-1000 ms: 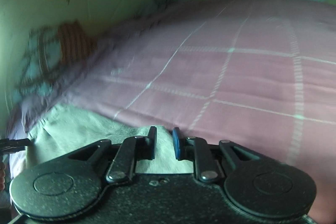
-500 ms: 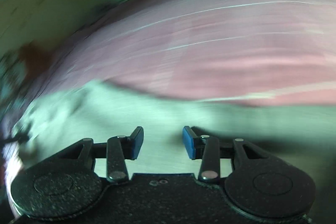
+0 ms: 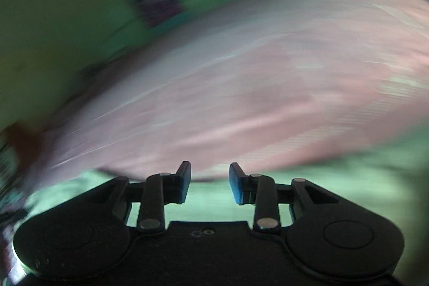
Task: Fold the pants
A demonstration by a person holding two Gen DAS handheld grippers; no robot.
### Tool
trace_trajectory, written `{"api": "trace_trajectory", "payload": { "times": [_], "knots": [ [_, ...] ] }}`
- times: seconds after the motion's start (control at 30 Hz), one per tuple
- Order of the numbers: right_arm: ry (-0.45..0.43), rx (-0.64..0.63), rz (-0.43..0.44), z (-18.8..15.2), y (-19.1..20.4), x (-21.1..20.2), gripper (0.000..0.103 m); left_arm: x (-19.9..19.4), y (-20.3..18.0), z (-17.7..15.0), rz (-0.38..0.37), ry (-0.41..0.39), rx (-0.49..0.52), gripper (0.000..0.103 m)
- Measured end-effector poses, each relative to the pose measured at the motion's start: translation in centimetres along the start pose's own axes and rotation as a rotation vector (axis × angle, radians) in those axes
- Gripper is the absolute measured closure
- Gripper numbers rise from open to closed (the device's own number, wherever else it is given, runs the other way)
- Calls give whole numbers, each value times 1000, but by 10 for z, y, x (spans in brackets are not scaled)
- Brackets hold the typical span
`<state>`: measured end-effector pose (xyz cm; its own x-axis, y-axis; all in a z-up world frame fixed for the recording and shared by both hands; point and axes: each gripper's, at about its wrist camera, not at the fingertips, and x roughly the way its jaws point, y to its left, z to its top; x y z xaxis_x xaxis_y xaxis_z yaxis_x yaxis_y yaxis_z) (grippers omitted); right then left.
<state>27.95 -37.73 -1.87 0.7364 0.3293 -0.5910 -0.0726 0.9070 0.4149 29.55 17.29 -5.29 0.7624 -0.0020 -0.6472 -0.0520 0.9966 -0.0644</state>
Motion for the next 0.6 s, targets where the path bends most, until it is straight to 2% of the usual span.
{"api": "trace_trajectory", "payload": {
  "times": [0.1,0.17,0.23,0.27,0.3,0.33,0.37,0.43,0.53,0.57,0.6],
  "knots": [
    [68,-111,144,-6,91,65,70,28,-11,7,16,51,99,29],
    [114,-169,222,-17,146,106,70,46,-9,3,37,95,127,29],
    [181,-219,274,-33,188,146,71,63,-4,-8,29,131,143,24],
    [216,-239,284,-43,202,162,70,64,-2,-10,26,120,149,19],
    [257,-280,260,-53,213,183,69,64,-1,-9,20,123,145,19],
    [293,-331,196,-64,220,200,69,60,-3,-5,18,126,143,19],
    [274,-365,172,-70,224,205,69,53,-3,0,28,97,145,19],
    [240,-357,163,-67,229,202,66,42,2,7,39,30,123,19],
    [156,-358,214,-60,238,194,66,61,12,5,61,95,94,19],
    [151,-386,207,-61,242,197,65,66,12,-1,60,109,120,19],
    [185,-407,190,-63,244,205,66,63,9,-4,69,96,144,19]
  ]
}}
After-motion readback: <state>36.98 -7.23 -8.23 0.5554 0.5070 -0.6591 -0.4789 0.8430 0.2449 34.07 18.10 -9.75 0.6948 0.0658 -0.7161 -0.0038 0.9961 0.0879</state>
